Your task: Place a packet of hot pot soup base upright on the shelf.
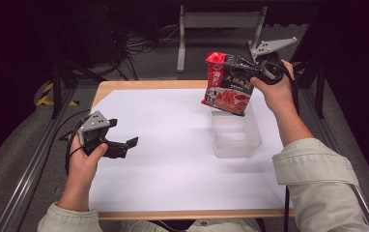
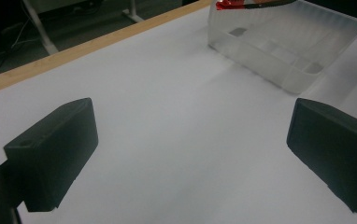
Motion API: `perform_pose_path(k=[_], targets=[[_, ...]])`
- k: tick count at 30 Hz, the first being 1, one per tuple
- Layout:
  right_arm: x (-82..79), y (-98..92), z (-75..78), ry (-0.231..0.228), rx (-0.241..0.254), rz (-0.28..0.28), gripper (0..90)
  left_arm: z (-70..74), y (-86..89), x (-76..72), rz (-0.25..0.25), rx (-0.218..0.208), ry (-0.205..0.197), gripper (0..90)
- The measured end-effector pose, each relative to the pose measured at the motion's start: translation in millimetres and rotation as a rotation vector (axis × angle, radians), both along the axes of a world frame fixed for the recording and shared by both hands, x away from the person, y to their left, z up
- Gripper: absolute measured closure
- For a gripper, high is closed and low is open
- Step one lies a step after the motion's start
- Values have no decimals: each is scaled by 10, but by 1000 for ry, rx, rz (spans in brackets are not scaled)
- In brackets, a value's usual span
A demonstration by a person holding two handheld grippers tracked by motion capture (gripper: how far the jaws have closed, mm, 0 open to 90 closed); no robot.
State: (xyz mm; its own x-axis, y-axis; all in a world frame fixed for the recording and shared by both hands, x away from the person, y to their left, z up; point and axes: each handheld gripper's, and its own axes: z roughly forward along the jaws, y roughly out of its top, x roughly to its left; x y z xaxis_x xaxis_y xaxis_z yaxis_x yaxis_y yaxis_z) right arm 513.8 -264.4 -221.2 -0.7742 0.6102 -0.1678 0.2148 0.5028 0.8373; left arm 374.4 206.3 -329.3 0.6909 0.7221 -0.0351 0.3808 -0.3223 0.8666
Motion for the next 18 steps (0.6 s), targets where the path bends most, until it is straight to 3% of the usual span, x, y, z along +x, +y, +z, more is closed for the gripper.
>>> perform_pose_path(k=[18], targets=[[175,-144,-100,-1,-42,-54,817,-38,67,-57,15,27,16,27]])
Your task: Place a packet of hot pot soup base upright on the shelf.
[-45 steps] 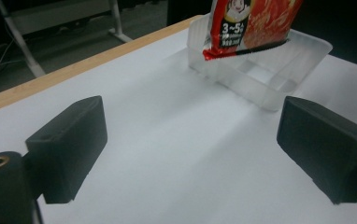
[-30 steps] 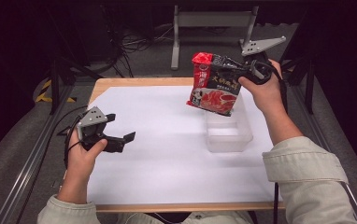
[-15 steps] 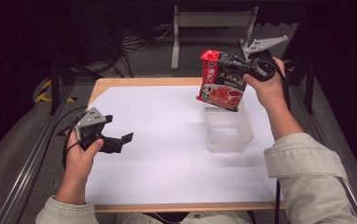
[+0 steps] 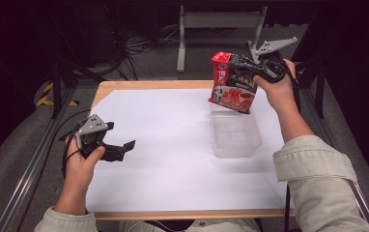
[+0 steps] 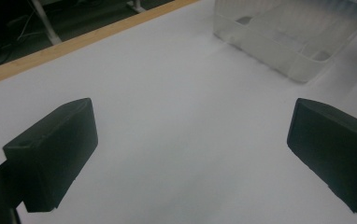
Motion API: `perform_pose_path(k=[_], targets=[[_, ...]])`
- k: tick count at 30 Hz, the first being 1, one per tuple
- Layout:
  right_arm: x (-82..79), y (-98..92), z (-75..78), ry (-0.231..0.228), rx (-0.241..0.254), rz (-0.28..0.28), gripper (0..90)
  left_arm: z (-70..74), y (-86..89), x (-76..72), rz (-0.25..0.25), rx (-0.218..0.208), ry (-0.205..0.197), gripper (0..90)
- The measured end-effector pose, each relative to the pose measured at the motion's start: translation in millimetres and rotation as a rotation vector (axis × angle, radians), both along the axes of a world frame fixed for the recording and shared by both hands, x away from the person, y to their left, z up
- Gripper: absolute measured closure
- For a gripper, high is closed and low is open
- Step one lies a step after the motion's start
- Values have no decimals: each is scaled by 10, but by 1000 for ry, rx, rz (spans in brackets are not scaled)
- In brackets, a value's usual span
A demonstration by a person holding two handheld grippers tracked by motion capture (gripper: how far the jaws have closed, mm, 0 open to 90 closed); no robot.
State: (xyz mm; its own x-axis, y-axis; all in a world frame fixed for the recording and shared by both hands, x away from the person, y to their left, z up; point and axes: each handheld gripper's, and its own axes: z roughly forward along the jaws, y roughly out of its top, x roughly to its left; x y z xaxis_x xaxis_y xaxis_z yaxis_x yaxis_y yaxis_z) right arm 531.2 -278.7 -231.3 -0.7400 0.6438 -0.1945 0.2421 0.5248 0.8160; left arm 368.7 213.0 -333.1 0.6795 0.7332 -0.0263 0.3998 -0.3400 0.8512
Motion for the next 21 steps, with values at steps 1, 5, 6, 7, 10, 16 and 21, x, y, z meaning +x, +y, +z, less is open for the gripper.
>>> perform_pose_path(k=[1,5,6,7,10,16,21], targets=[[0,0,0,0,0,0,817,0,0,0,0,0,0,27],[47,-22,-64,14,2,-6,816,-6,25,2,4,-3,2,27],[52,-28,-73,14,-1,-5,816,-6,25,2,4,-3,2,27],[52,-28,-73,14,-1,-5,816,-8,27,2,4,-5,3,27],[76,-48,-117,15,2,1,816,-14,26,5,1,-8,9,27],[110,-75,-205,32,6,-10,815,-20,26,6,-3,-7,15,27],[126,-78,-272,31,4,-2,814,-19,25,5,-4,-6,14,27]])
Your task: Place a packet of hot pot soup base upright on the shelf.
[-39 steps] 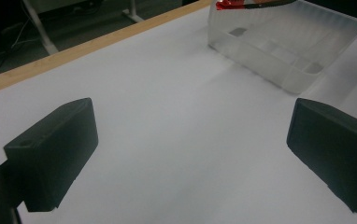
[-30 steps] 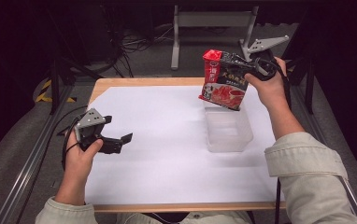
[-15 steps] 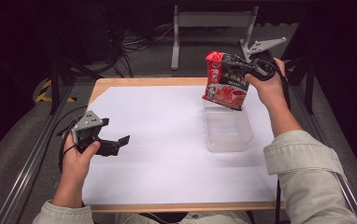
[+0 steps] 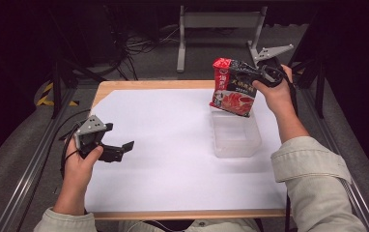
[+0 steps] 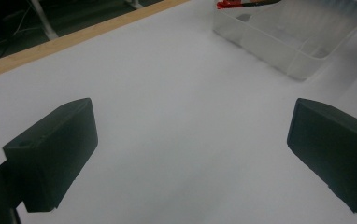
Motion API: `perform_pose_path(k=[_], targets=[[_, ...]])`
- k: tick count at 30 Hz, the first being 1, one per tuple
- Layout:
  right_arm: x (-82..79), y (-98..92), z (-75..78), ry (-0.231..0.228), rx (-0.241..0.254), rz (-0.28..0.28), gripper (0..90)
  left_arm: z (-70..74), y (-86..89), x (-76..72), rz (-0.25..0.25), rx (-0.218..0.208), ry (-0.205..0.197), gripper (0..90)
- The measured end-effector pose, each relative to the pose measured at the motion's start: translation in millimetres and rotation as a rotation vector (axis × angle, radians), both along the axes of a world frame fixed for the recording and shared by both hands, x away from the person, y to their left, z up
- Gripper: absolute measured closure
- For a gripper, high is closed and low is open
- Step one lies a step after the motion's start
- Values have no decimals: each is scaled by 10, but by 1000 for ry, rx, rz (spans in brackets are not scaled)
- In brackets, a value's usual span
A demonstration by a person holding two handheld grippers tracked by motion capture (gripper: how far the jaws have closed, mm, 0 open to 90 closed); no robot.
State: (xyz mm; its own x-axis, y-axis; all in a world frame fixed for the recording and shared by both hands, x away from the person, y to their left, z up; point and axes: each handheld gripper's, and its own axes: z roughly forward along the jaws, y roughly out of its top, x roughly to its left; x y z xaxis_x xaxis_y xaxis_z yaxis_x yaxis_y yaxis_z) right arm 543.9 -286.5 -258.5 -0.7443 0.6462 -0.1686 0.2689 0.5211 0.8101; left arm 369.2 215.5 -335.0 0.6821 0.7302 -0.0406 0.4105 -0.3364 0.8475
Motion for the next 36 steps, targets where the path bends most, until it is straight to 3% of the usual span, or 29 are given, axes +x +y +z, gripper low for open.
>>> perform_pose_path(k=[13,36], targets=[[35,32,-116,-5,-9,4,809,-4,3,0,0,2,-4,27],[70,-9,-415,27,10,-6,790,-25,12,15,-2,7,8,27]])
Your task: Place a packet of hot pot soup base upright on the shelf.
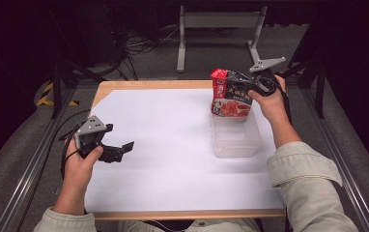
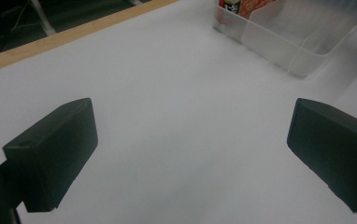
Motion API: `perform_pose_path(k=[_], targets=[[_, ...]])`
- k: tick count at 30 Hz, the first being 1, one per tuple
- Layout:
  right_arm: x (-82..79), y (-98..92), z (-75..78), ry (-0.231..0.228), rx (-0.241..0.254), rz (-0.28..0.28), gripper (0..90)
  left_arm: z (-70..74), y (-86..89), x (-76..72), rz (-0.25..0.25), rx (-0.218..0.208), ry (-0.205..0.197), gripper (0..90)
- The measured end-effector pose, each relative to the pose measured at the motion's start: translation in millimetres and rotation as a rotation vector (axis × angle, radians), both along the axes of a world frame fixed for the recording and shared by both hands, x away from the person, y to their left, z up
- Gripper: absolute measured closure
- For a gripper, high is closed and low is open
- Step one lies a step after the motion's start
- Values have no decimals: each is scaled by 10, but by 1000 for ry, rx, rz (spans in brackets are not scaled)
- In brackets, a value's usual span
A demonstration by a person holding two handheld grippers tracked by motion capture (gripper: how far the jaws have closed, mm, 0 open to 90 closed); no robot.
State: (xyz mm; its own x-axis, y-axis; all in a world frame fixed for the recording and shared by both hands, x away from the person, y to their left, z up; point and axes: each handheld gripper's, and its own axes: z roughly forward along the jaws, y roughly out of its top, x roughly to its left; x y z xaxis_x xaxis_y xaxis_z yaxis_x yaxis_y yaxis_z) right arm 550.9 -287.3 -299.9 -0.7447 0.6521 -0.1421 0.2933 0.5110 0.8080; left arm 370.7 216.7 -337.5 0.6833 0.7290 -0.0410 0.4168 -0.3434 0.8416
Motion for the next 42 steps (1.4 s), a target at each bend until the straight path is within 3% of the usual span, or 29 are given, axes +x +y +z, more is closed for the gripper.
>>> perform_pose_path(k=[5,19,22,25,27,30,37,42], targets=[[-5,-2,-99,7,1,-2,774,-5,-3,2,1,-5,4,27],[-27,-95,-154,21,31,-22,750,-34,-8,23,-5,-2,18,27],[-33,-89,-145,32,49,-29,637,-46,3,28,-9,-6,23,27],[-69,-79,-121,35,69,-42,440,-61,20,43,-10,-10,22,27],[-125,-95,-91,26,60,-55,363,-73,19,38,-2,-3,20,28],[-172,-146,-45,17,79,-69,341,-95,30,32,2,-12,12,29],[-429,-355,134,-26,115,-90,339,-183,45,15,-1,3,24,29],[-674,-520,202,-39,114,-115,328,-220,29,-18,-32,-20,19,29]])
